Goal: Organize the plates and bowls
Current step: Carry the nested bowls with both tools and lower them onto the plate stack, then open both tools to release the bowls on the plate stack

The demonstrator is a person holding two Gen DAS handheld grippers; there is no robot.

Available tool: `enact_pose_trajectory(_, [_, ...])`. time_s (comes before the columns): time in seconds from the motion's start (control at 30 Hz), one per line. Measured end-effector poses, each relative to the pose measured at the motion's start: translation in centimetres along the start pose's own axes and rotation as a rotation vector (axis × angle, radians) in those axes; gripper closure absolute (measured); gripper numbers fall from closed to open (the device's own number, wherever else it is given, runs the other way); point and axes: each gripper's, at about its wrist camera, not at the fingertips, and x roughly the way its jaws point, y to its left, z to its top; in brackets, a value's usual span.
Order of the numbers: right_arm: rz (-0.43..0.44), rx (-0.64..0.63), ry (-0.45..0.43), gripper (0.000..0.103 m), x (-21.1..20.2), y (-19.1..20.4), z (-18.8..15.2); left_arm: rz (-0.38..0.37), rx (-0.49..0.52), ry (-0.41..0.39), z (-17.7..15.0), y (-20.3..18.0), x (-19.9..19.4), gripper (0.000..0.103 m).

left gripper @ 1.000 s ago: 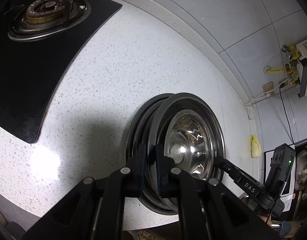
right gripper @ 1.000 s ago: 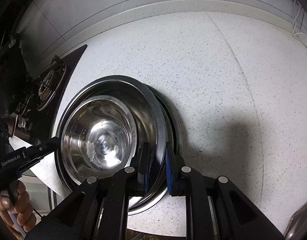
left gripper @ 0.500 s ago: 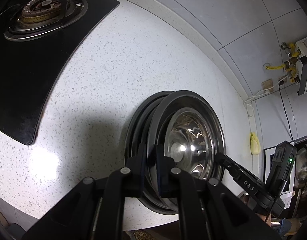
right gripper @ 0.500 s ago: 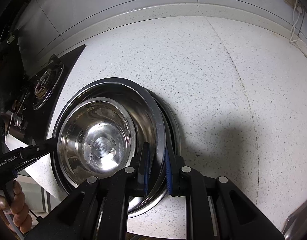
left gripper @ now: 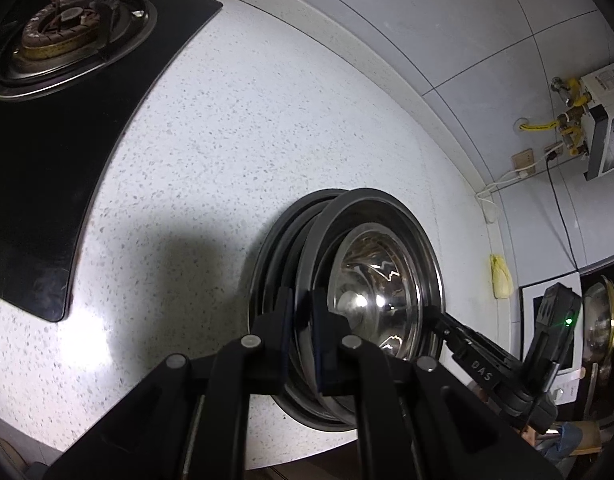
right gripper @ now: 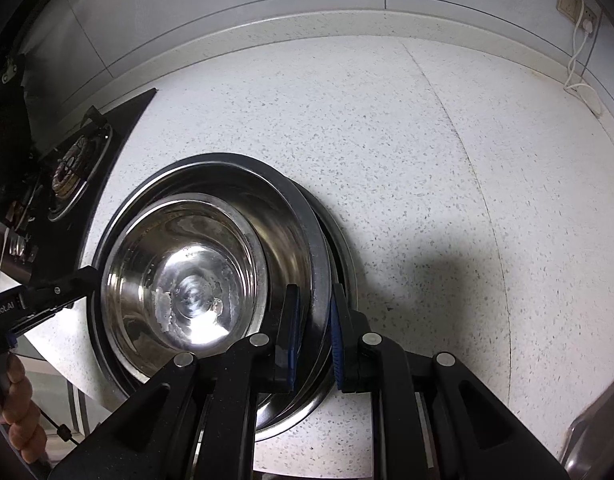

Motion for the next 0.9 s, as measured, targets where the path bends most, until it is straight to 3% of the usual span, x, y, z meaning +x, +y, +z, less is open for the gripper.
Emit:
enact_pose_trajectory(0.37, [0.014,-0.022,-0.015,0.090,0.2,-0.2,0.4,0.007,0.017,-0.026,0.1,-0.1,0.7,0.096])
enact_pose_trajectory(0.6, [0.036,-0.035,-0.077,0.090,-1.0,-0.9,-0.1,0.154,0.095,-0.202,-1.4,-2.4,-0.9,0.092])
enact_pose_trajectory(0.9, [0.088,-0.114,-0.180,0.090,-4.7,-1.1,-1.3,0.319,0.092,-0.396,-3.9,-5.5,-5.4,0.092])
